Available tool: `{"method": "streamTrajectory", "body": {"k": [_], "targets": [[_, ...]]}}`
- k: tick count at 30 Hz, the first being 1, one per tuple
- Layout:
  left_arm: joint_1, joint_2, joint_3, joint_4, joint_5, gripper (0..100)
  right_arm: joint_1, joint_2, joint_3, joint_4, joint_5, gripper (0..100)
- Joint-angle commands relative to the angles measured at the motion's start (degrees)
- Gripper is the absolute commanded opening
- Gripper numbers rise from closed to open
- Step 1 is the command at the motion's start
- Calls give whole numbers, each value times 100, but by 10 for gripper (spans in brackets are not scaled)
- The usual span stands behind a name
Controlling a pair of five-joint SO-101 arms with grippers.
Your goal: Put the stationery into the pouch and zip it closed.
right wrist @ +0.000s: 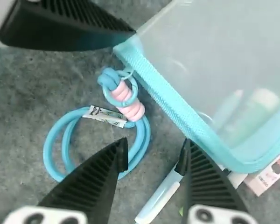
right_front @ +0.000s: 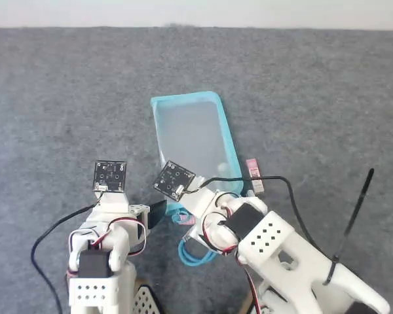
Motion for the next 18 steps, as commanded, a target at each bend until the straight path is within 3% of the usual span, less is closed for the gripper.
{"method": "streamTrajectory", "body": {"k": [1,8,18], "targets": [[-35,-105,-40,9,70,336,-57,-189,9,-136,-79,195],[-35,-105,-40,9,70,336,-40,-189,35,-145,-79,195],[-35,-105,-40,9,70,336,532,-180,35,-303,-79,195]]}}
